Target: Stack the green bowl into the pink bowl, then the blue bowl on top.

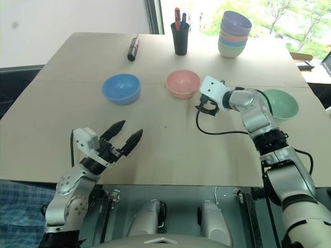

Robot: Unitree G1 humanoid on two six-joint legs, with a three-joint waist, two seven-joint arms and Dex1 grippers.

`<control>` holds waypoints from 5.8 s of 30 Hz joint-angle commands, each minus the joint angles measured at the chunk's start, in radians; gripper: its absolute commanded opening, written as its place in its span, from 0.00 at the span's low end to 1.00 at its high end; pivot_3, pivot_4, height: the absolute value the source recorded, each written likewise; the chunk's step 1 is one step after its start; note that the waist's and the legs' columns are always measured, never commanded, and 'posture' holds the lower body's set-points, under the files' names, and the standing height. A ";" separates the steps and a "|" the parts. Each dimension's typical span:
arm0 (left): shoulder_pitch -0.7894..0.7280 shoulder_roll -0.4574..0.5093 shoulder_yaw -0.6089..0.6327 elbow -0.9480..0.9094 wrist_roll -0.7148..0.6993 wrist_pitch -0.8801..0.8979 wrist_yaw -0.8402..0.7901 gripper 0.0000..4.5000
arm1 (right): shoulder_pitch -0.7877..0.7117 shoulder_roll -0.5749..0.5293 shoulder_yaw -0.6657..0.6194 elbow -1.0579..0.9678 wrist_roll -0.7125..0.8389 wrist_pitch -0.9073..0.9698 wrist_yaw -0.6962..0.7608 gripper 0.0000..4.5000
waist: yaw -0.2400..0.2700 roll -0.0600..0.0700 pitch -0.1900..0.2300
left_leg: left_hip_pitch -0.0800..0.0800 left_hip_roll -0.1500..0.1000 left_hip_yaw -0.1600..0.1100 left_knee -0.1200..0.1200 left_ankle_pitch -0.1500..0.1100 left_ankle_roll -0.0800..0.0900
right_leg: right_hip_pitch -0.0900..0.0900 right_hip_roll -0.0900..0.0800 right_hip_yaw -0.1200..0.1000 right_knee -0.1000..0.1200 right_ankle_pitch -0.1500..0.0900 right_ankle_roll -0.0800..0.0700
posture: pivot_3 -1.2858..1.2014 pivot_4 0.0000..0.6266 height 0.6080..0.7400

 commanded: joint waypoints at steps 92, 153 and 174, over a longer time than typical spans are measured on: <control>-0.150 -0.005 -0.105 0.060 0.036 -0.117 -0.131 1.00 | 0.243 -0.299 -0.013 -0.823 -0.098 0.376 0.495 0.98 | -0.001 0.000 0.001 | 0.001 0.000 0.001 -0.001 0.000 0.000 | -0.001 0.000 0.000 0.000 0.000 0.000 | 0.52 0.24 1.00; -0.385 -0.051 -0.143 0.413 0.060 -0.290 -0.402 1.00 | 0.013 -0.381 -0.017 -0.704 -0.064 0.419 0.409 0.01 | -0.004 0.004 0.003 | 0.000 0.000 0.000 0.000 0.000 0.000 | -0.002 0.001 0.001 0.000 0.000 0.000 | 0.52 0.24 1.00; -0.261 0.106 -0.101 0.364 0.097 -0.288 -0.384 1.00 | 0.020 -0.307 0.114 -0.916 0.009 0.566 0.405 0.72 | -0.001 0.004 0.003 | 0.000 0.000 0.000 0.000 0.000 0.000 | -0.002 0.000 -0.001 0.001 0.000 0.000 | 0.52 0.24 1.00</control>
